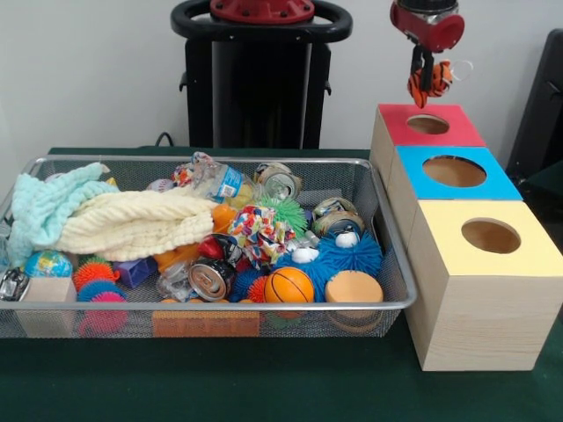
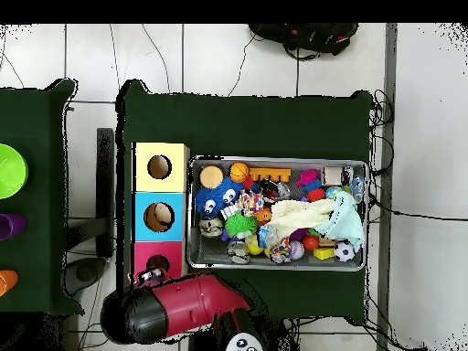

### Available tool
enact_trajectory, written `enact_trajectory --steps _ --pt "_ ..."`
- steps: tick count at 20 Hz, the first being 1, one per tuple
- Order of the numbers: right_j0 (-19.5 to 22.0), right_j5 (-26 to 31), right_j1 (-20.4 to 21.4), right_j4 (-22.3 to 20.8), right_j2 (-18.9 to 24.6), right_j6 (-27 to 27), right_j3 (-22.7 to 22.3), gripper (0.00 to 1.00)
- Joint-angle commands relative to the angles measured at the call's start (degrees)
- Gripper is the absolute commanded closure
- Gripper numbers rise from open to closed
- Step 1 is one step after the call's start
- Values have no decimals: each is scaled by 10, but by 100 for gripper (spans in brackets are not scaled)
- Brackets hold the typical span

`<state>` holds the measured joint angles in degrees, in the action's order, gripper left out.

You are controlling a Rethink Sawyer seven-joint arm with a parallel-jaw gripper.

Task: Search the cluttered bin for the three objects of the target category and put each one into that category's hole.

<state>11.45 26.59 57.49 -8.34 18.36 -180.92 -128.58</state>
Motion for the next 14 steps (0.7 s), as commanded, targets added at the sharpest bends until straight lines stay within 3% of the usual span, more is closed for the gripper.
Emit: enact_trajectory --steps 1,7,14 --pt "56 52 -16 8 47 98 74 100" --pt "55 81 -45 -6 42 92 120 100" --pt "29 69 -73 -25 25 73 142 100"
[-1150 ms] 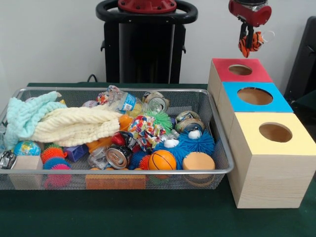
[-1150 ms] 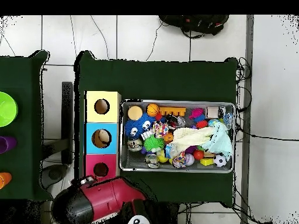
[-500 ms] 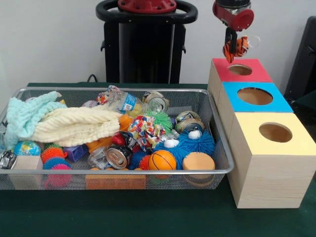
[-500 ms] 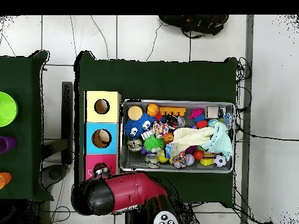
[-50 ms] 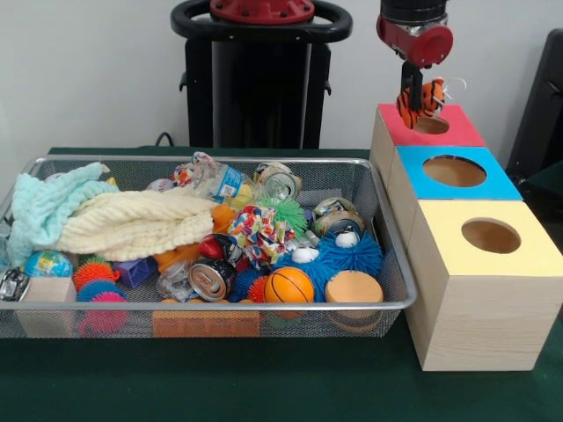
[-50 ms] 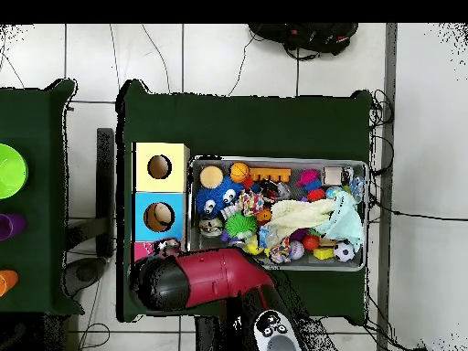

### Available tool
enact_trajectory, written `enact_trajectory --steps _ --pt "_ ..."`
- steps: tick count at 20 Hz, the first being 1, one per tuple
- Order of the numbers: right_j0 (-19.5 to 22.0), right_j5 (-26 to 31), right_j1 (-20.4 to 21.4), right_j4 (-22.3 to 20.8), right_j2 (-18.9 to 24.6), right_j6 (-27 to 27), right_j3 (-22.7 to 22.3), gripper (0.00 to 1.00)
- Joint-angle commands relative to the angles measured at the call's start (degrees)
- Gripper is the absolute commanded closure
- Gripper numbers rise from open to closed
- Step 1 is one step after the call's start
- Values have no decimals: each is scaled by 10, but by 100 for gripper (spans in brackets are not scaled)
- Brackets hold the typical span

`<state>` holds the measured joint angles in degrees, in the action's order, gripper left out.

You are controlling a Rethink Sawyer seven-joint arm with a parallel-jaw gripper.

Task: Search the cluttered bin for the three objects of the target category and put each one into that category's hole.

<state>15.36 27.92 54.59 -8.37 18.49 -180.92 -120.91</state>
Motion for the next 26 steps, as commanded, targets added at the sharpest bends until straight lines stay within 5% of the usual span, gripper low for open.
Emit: enact_trajectory --steps 1,17,26 --pt "-17 51 -51 -29 20 69 68 100" --pt "-145 -98 -76 -82 -57 -16 5 100" --pt "-157 -148 -68 -73 -74 -12 -33 100"
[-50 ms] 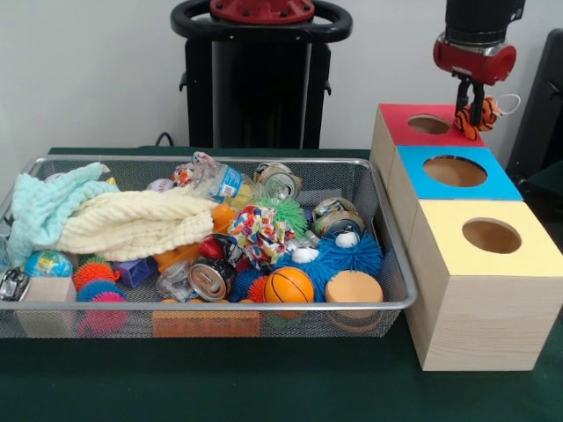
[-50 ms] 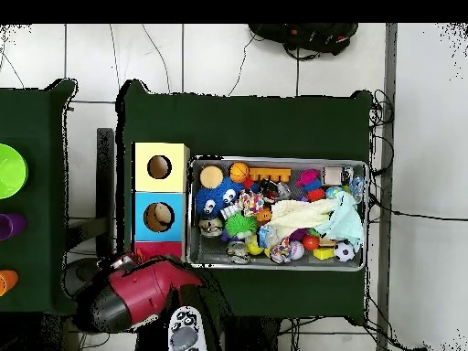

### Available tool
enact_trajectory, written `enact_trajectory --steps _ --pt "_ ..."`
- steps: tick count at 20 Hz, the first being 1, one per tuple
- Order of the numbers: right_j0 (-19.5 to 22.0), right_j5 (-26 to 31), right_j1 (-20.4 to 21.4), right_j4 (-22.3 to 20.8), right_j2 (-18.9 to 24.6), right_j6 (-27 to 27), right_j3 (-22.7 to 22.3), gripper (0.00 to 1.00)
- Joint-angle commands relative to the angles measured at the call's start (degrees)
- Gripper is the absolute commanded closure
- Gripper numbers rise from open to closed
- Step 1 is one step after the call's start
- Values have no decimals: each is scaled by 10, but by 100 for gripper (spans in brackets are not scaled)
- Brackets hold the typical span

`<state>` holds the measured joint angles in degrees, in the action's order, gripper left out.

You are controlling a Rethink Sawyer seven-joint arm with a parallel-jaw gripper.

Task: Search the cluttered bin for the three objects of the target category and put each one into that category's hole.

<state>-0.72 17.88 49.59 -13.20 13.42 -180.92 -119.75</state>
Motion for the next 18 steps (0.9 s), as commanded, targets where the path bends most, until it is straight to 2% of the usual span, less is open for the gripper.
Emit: enact_trajectory --steps 1,9,15,18 --pt "6 -53 -15 -24 -23 -9 -51 100" --pt "86 -65 43 -11 36 25 -122 100" --pt "107 -97 33 -36 30 28 -137 100" --pt "127 -95 47 -35 49 34 -153 100"
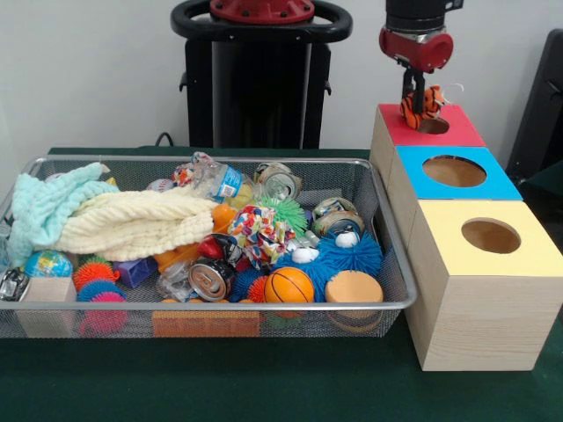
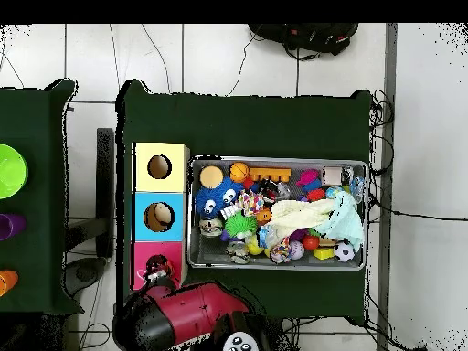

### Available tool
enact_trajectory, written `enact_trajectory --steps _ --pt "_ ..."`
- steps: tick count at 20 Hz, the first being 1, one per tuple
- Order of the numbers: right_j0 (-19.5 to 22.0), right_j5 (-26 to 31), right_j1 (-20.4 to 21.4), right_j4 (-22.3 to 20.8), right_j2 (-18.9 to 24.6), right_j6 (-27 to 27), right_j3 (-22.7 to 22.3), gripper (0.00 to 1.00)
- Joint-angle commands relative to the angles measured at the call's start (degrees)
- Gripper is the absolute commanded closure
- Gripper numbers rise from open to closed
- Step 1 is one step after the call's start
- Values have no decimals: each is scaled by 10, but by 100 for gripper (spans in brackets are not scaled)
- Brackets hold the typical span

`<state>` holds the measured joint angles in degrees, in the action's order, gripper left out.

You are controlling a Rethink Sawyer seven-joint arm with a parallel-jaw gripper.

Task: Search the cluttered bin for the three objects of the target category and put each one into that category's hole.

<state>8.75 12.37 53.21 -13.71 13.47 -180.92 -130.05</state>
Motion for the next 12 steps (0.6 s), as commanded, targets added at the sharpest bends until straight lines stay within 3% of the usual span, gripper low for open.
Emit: enact_trajectory --steps 1,7,12 --pt "34 -39 12 -30 49 35 -52 100" --pt "-18 -60 -40 -44 3 14 -12 100" --pt "-24 -43 -35 -36 3 15 -4 100"
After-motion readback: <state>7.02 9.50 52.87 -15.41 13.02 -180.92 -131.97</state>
